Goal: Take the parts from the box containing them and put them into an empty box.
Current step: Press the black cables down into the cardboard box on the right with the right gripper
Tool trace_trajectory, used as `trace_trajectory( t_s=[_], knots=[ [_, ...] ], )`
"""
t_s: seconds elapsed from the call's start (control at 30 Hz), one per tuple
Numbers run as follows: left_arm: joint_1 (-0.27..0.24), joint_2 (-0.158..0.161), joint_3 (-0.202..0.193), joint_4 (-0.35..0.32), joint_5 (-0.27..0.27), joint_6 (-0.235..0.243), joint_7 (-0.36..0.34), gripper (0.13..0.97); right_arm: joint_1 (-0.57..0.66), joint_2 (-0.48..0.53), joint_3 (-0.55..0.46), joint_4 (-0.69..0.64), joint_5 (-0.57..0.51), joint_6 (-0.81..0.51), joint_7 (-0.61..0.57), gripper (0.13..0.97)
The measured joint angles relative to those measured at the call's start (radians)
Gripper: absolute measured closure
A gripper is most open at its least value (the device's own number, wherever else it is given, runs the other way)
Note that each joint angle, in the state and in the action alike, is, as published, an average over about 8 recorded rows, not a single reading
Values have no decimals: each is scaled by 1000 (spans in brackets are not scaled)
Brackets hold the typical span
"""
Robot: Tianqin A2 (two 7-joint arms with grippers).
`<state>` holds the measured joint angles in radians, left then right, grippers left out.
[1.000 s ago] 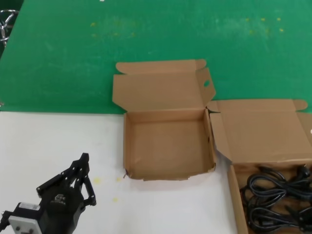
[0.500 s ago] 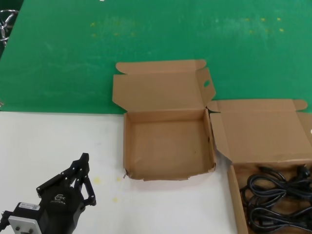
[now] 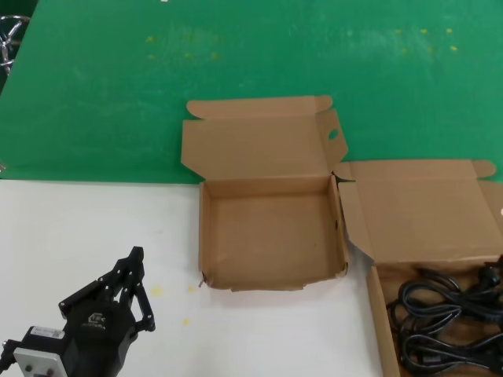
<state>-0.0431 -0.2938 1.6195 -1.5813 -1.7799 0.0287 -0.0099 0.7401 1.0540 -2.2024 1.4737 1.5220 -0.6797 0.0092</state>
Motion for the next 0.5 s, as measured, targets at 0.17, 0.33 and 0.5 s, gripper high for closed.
trace_trajectory(
  t_s=[0.17,0.33,0.5],
  knots=[
    [0,0,0,0,0,0,0,962,21,-53,29,-29,-60,-58,-48,129],
    [0,0,0,0,0,0,0,962,42,-101,52,-58,-115,-108,-87,140],
    [0,0,0,0,0,0,0,963,60,-142,70,-88,-157,-152,-119,169]
  ],
)
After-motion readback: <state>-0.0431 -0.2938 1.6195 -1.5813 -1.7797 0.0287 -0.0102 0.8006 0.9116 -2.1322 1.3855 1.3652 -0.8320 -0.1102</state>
